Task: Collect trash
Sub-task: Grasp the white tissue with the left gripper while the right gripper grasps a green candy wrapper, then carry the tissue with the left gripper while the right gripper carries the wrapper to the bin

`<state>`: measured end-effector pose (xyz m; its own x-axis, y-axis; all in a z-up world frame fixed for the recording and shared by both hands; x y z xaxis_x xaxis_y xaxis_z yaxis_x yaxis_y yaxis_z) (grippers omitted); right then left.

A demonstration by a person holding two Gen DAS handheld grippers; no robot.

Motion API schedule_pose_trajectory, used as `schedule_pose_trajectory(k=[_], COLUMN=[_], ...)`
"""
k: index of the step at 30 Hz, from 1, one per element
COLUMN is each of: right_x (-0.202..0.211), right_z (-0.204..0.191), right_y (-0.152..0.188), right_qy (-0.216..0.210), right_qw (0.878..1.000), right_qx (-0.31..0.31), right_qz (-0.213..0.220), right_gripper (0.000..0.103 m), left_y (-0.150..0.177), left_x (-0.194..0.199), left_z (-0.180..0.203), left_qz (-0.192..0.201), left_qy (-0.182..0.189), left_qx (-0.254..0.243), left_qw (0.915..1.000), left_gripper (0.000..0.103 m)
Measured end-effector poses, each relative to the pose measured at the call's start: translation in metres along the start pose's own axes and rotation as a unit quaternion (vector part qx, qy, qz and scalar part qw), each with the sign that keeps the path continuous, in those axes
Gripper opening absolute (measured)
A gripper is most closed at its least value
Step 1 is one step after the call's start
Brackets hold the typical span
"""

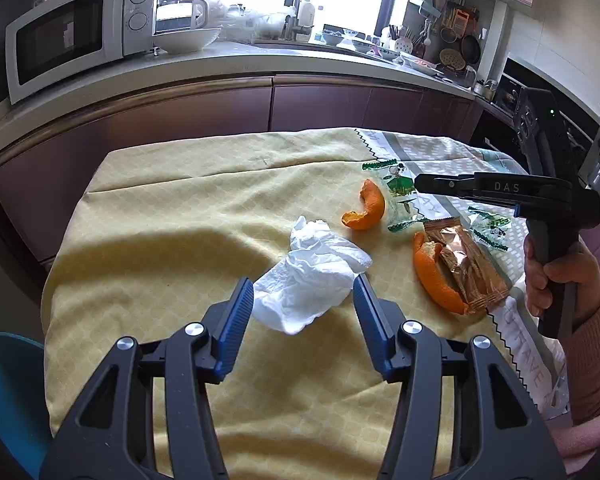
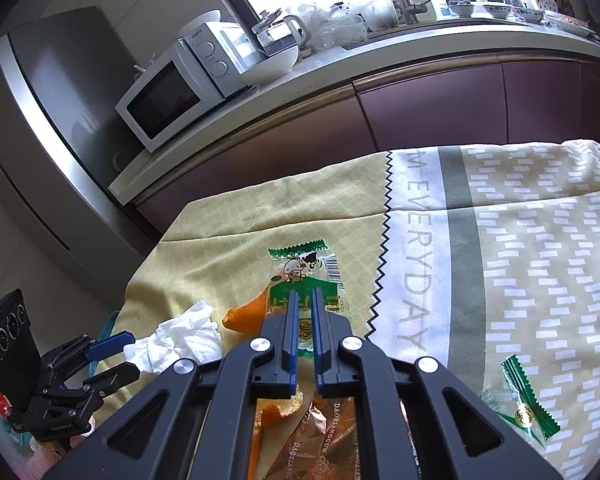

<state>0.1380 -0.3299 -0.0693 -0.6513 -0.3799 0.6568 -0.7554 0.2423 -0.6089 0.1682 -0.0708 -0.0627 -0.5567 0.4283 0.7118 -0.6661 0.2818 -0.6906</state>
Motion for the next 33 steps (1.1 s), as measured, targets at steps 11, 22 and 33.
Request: schedule_pose_trajectory(k=[11, 22, 33], right_x=[-0.024, -0.002, 0.028], right_z=[-0.002, -0.010, -0.037], right_y=[0.001, 0.008, 0.017], right_qy=[0.007, -0.004, -0.043], right_qw=[1.000, 1.000, 0.998], right_qx=[-0.004, 0.014, 0.035], right_qz=[-0.027, 0.002, 0.032], right_gripper=[0.038, 0.003, 0.003], left_y=[0.007, 0.009, 0.018], left_x=[-0.037, -0.017, 0.031], left_z=[0.000, 0.001, -0.009], left_qz=[-0.056, -0.030, 0.010], left_qy=[-0.024, -0.016, -0.022], left_qx=[0.000, 0.011, 0.030], left_qw=[0.9981, 0.9994, 0.9992], left_gripper=[0.040, 0.009, 0.008])
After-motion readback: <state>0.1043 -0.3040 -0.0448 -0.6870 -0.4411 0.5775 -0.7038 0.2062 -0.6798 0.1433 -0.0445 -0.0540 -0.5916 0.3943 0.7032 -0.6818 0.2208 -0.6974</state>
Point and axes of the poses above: each gripper's, at about its wrist camera, not at the fingertips, and x roughly against the way its jaws point, z to its right, y to its underside, the point moved 2 cm from there along -x, roughly the way its jaws point, and after that the axes turned 1 degree about -z, right-handed, at the moved point
